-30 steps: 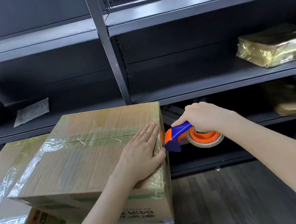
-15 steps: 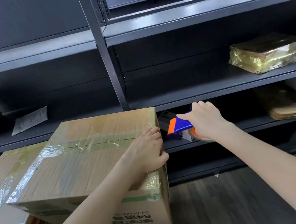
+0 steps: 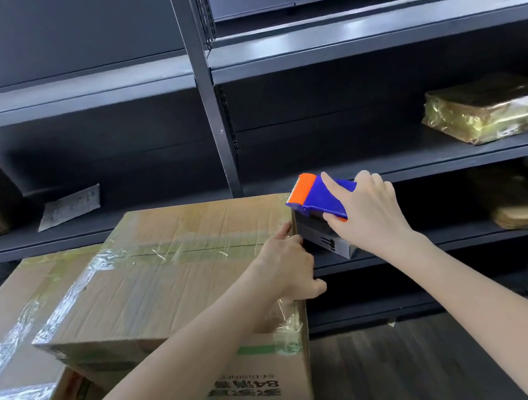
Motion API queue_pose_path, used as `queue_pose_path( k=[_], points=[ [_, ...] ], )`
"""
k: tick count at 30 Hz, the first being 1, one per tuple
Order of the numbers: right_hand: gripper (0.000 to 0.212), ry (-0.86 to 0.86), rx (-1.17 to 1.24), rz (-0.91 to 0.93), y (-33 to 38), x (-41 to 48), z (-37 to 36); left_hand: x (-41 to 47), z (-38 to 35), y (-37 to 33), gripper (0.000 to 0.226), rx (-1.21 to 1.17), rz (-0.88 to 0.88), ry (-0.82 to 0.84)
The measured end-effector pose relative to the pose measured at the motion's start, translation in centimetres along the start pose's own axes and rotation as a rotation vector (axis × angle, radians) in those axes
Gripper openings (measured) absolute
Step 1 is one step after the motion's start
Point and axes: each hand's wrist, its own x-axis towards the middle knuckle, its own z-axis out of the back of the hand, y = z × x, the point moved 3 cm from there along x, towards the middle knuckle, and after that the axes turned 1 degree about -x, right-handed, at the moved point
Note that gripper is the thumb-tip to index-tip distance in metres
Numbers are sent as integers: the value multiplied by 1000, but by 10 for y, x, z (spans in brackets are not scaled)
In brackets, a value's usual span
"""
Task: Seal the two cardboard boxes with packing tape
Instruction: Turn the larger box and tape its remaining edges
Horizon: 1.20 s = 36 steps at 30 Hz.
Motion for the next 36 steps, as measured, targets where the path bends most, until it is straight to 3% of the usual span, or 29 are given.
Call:
queue_pose_path(
  k=[3, 7, 10, 14, 17, 20, 26, 28, 31, 34, 36],
  points=[
    [73, -15, 38, 0, 13, 3, 3, 0, -1, 5, 47, -154, -24, -98],
    [81, -48, 153, -7, 44, 6, 10, -16, -2, 21, 29, -606, -86, -372],
    [83, -100, 200, 4, 77, 8, 16, -42, -5, 45, 25, -1040, 49, -488],
    [87, -180, 335, 6, 132, 12, 26, -82, -18, 82, 31, -1767, 214, -444],
    [86, -282, 357, 60, 185, 12, 36, -111, -27, 113, 22, -2016, 256, -576],
    [87, -308, 338, 130, 238, 8, 36, -144, -41, 145, 19, -2089, 271, -728],
    [79, -34, 451, 346, 323, 4, 10, -204, -87, 195, 17, -2216, 488, -849],
    [78, -33, 454, 407, 346, -1, 6, -223, -100, 212, 18, -2237, 581, -893],
    [90, -44, 406, 416, 376, -12, -1, -250, -114, 242, 22, -2256, 654, -1034],
    [108, 82, 355, 350, 397, -21, -15, -275, -131, 271, 24, -2257, 704, -1182],
    [106, 160, 299, 320, 407, -23, -26, -289, -150, 287, 27, -2281, 805, -1250]
  ],
)
